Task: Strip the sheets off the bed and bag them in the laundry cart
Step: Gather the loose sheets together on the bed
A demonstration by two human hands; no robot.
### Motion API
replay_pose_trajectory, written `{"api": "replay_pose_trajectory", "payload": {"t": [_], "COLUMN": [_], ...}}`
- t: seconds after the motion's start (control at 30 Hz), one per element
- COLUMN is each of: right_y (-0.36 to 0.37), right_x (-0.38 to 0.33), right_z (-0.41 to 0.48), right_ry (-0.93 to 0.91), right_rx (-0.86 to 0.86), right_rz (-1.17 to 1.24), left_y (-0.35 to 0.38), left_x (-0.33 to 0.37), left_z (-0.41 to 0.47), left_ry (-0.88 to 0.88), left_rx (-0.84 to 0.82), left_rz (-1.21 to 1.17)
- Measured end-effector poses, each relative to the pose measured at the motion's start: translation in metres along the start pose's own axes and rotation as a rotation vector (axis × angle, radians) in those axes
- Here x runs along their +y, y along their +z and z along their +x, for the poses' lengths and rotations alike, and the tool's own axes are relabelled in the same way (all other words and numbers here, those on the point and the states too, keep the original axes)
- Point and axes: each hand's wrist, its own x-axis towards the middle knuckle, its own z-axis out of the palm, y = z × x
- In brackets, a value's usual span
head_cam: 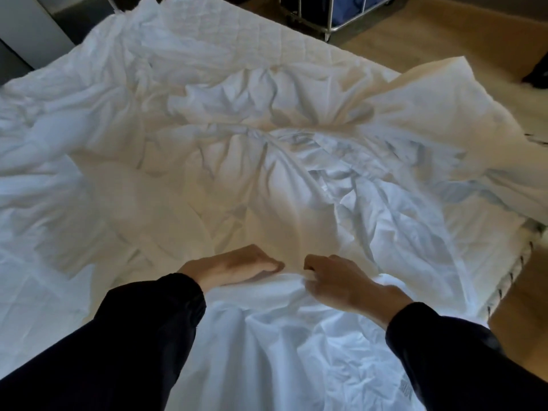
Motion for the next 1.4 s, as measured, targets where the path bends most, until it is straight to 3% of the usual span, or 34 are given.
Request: {"api": "replay_pose_trajectory", "payload": {"t": [0.23, 0.47, 0.73, 0.83, 1.0, 1.1, 1.2, 1.4], "right_y": [-0.002, -0.001, -0.010, -0.011, -0.007, -0.004, -0.003, -0.005], "right_x": [-0.014, -0.017, -0.024, -0.030, -0.052, -0.057, -0.056, -0.052], "right_z": [-0.002, -0.012, -0.013, -0.008, 0.003, 0.007, 0.005, -0.001], "right_ry": [0.116, 0.212, 0.264, 0.245, 0.043, 0.050, 0.001, -0.032], "right_rx": [0.123, 0.224, 0.168, 0.159, 0.147, 0.197, 0.270, 0.291], "right_rz": [-0.152, -0.240, -0.339, -0.235, 0.252, 0.250, 0.179, 0.201], "left_y": [-0.016, -0.021, -0.027, -0.028, -0.028, -0.028, -0.027, -0.026], "left_x": [-0.009, -0.010, 0.010, 0.006, 0.005, 0.006, 0.007, 0.013], "left_z": [-0.026, -0.024, -0.020, -0.017, -0.018, -0.021, -0.025, -0.034], "left_ry": [0.032, 0.214, 0.235, 0.249, 0.305, 0.315, 0.260, 0.066], "left_rx": [-0.108, 0.040, -0.037, -0.011, -0.013, -0.008, -0.078, -0.214], "left_rz": [0.190, 0.113, 0.022, -0.022, 0.098, 0.126, 0.034, -0.399]}}
